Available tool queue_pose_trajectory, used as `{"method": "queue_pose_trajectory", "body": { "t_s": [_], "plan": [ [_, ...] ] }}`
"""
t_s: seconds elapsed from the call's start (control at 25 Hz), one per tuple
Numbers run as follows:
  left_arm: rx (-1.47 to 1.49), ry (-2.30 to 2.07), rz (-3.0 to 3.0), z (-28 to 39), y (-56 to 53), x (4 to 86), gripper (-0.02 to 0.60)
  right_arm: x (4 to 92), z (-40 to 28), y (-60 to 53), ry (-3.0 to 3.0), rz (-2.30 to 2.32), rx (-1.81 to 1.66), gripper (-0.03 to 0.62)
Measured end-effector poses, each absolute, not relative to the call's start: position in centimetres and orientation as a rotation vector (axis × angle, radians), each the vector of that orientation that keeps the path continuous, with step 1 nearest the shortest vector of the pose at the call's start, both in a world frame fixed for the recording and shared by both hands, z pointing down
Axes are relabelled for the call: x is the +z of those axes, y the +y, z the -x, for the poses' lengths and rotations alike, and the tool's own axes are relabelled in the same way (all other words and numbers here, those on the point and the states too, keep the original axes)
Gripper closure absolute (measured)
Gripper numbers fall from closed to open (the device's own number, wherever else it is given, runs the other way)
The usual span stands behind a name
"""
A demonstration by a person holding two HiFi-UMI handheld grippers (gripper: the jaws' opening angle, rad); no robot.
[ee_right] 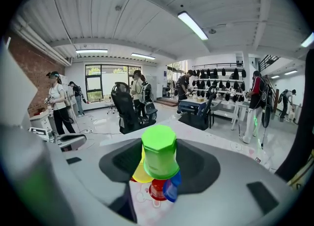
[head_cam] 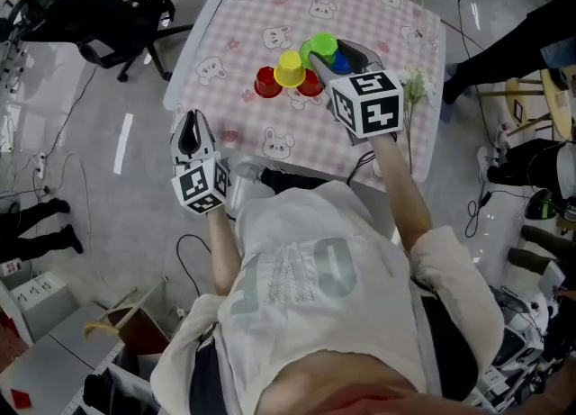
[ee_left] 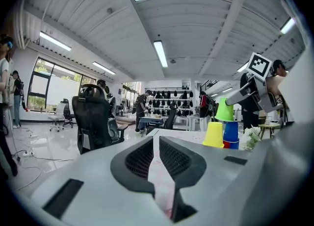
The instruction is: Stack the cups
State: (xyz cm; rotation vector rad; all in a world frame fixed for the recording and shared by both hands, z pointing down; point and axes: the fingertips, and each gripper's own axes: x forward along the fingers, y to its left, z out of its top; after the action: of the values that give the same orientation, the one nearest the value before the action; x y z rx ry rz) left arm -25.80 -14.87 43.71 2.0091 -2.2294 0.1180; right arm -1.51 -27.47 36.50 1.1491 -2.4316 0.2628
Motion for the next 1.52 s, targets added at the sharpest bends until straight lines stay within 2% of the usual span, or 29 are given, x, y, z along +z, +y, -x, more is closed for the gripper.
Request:
{"method": "queue_pose_trajectory", "body": {
  "t_s": [0.92, 1.36, 1.52],
  "plan": [
    [0.102, -2.191, -2.038, 25.8, -15.3, 44.2, 0.551, 37.2, 1.5, -27.6, -2.406, -1.17, 0.304, 0.365],
    [0.104, -2.17, -2.074, 25.3, -15.3, 43.7, 0.551, 34.9, 1.2, -27.5, -2.485, -1.209, 0.322, 0.365],
    [0.098, -2.185, -2.103, 25.4, -15.5, 42.1, 0.551, 32.0, 0.9, -27.4, -2.535, -1.255, 0.219, 0.365]
  ]
}}
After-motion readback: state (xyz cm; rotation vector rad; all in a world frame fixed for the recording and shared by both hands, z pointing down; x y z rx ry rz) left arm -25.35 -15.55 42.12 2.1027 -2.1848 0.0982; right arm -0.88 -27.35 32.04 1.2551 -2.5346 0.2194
